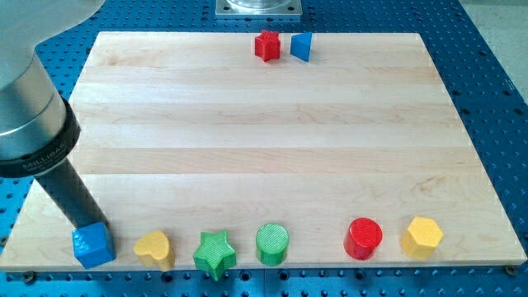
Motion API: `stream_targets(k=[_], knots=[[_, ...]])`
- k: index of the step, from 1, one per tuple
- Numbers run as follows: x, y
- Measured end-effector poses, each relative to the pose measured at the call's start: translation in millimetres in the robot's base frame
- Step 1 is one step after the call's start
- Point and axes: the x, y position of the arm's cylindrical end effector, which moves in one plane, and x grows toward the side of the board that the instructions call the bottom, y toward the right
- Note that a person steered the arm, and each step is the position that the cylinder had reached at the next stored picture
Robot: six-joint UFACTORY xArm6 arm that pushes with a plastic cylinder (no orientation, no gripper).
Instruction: Move the arm vertically below the red star
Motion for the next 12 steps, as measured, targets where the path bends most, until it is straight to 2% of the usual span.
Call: stream_targets(k=[1,3,4,6,12], knots=[[-3,18],[-73,28],[-83,16],[-79,-49],[-79,-53]])
